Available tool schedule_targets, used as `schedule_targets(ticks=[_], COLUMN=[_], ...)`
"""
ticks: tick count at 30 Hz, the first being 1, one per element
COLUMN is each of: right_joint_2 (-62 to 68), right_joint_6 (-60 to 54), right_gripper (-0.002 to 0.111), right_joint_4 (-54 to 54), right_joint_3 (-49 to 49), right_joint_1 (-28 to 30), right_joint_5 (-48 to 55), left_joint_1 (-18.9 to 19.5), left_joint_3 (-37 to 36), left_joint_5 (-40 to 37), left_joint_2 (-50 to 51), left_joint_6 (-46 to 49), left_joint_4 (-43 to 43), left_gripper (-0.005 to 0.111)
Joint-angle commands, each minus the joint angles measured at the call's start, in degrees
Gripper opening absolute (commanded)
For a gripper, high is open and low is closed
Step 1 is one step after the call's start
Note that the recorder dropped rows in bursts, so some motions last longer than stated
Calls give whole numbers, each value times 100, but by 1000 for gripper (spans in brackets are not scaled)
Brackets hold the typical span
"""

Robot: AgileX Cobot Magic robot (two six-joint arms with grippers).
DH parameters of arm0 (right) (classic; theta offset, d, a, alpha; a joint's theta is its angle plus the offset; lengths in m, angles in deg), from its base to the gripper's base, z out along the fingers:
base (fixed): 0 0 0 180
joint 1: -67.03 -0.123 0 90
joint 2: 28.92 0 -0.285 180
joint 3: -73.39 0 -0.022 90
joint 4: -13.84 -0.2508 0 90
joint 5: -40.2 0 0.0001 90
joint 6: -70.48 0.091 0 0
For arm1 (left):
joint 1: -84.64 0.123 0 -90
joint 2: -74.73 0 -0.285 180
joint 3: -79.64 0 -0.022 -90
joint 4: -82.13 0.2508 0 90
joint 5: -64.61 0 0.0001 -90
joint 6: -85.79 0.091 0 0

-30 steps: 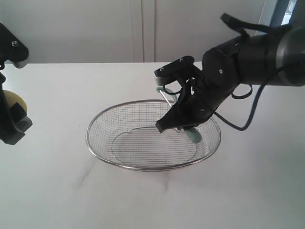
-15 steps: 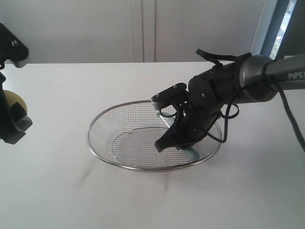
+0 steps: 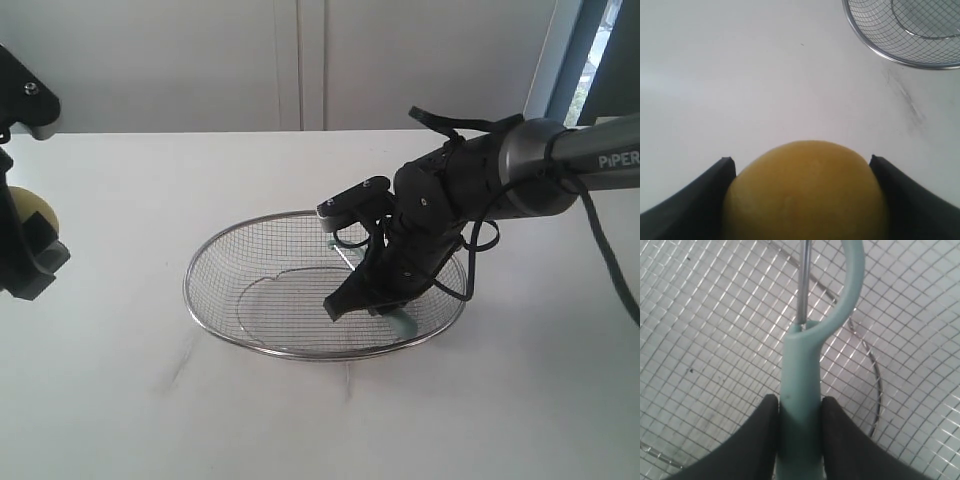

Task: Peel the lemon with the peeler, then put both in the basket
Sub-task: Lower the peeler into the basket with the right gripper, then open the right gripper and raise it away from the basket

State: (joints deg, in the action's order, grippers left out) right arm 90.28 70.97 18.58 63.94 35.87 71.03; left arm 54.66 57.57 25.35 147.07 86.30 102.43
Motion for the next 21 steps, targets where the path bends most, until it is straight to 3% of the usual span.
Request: schedule_targets(ticks=[1,4,14,21], right_joint_2=[13,13,-624,-2072], right_joint_6=[-49,-5,-5,-49], right_gripper=[24,31,31,31], right_joint_4=[-2,-2,-2,667], right_joint_3=[16,16,97,310], right_joint_1=[36,36,36,36], right_joint_5=[-81,-123,-83,1083], left_joint_1=[21,21,21,21], left_joint_3=[38,38,38,38], left_joint_5=[11,11,24,190], left_joint_2=[-59,-59,-59,-59], left_joint_6=[-51,-51,-82,-51], left_joint_4=[-54,-54,-66,-119], left_gripper=[0,0,0,0])
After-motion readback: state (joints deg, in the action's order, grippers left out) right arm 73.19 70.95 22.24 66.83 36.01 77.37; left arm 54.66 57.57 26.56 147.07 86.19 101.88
